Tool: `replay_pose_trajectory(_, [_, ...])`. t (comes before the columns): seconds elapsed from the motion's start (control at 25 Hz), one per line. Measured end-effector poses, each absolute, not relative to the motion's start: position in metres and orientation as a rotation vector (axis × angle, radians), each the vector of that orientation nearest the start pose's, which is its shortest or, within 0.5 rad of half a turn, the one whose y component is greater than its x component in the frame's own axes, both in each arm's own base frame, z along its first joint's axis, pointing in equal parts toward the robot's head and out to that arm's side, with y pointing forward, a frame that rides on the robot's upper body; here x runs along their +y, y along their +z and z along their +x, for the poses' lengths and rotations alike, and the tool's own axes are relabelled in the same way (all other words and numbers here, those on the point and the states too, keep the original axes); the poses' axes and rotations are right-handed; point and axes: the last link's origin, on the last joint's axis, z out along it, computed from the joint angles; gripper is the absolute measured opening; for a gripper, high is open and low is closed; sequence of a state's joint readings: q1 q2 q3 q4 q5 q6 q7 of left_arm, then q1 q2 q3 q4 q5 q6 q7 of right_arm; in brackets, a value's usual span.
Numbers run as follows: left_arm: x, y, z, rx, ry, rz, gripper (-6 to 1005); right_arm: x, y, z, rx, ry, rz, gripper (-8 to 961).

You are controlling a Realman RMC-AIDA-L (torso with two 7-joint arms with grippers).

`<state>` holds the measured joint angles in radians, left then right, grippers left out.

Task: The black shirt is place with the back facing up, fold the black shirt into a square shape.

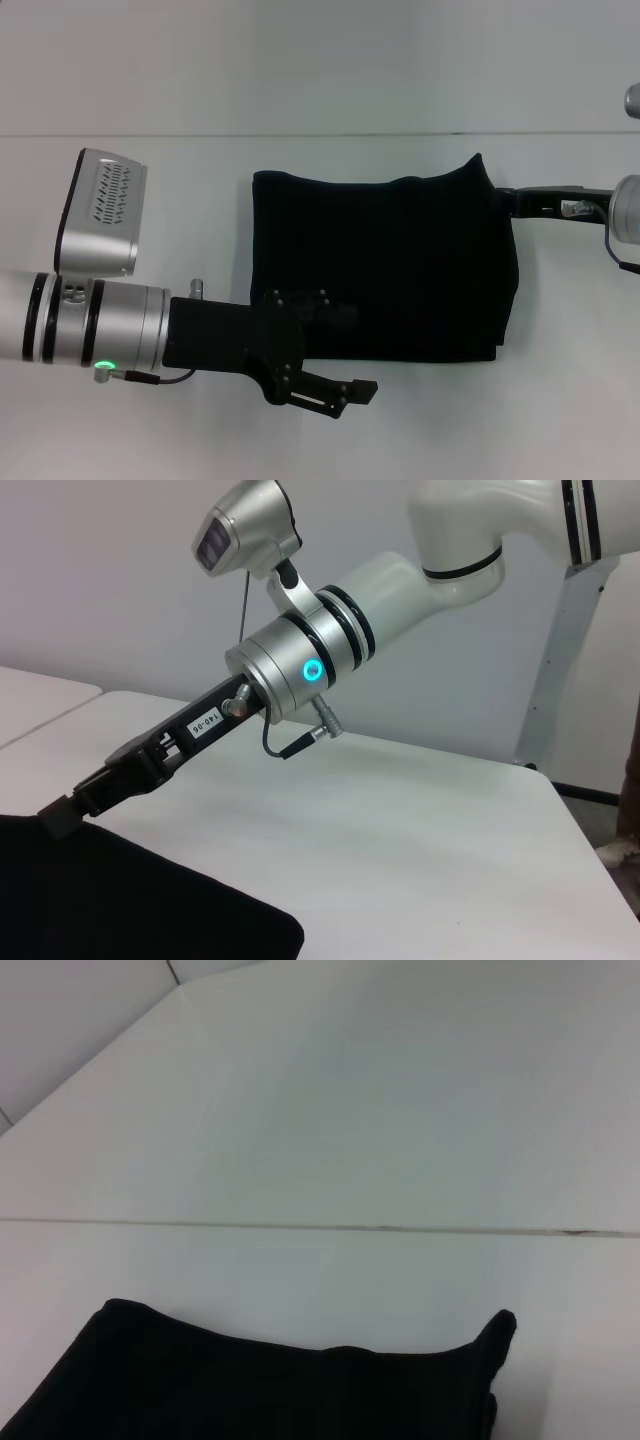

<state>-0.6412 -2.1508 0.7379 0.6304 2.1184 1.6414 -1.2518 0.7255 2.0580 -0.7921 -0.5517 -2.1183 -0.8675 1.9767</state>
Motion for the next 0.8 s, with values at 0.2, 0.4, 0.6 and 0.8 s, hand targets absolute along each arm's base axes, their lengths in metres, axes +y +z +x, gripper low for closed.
replay_pose_trajectory(0.2, [0.3214, -0.046, -0.2144, -0.311, -0.689, -3.01, 934, 0.4294, -0.002, 0.2708, 1.199, 0.389, -2.173, 98])
replay_pose_trajectory(0.4, [0.322, -0.0465, -0.2131, -0.316, -0.691, -3.011, 934, 0.4294, -0.0011, 0.2717, 1.201, 0.388, -2.171, 109])
replay_pose_trajectory(0.6, [0.3226, -0.0473, -0.2113, -0.315, -0.694, -3.013, 934, 0.4296, 0.001, 0.2733, 1.206, 0.391, -2.164, 120])
replay_pose_trajectory(0.8, [0.3246, -0.0483, -0.2114, -0.319, -0.684, -3.002, 934, 0.4279, 0.0039, 0.2756, 1.206, 0.405, -2.153, 131])
